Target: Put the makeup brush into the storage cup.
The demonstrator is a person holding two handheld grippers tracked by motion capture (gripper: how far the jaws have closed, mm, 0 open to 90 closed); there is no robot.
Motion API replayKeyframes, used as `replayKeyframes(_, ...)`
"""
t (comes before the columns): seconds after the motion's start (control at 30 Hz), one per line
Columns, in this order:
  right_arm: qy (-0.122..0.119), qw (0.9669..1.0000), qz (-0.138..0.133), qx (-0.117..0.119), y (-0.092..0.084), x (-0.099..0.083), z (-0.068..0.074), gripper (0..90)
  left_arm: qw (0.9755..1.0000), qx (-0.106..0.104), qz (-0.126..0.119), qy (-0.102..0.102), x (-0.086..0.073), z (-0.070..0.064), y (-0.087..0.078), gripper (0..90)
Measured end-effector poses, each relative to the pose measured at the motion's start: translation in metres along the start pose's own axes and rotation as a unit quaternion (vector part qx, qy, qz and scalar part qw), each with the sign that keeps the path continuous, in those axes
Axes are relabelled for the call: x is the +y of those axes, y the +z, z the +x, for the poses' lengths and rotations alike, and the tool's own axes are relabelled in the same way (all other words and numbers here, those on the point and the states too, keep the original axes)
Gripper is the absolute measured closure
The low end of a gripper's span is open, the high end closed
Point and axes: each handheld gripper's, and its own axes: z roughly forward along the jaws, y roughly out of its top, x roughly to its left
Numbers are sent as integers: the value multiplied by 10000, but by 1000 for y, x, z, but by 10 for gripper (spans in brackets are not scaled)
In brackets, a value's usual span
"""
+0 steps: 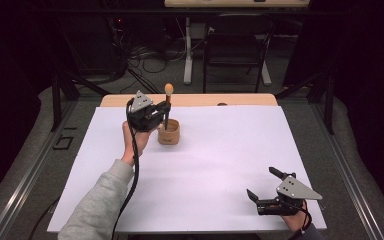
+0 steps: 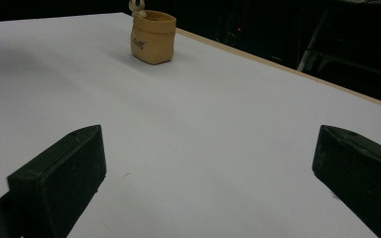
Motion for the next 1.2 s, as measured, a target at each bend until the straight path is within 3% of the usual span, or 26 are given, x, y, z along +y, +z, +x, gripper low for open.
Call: replayKeyframes(1.2,-5,10000,-4,8,0,0,0,0,9997,138,180,35,-11,6,34,780)
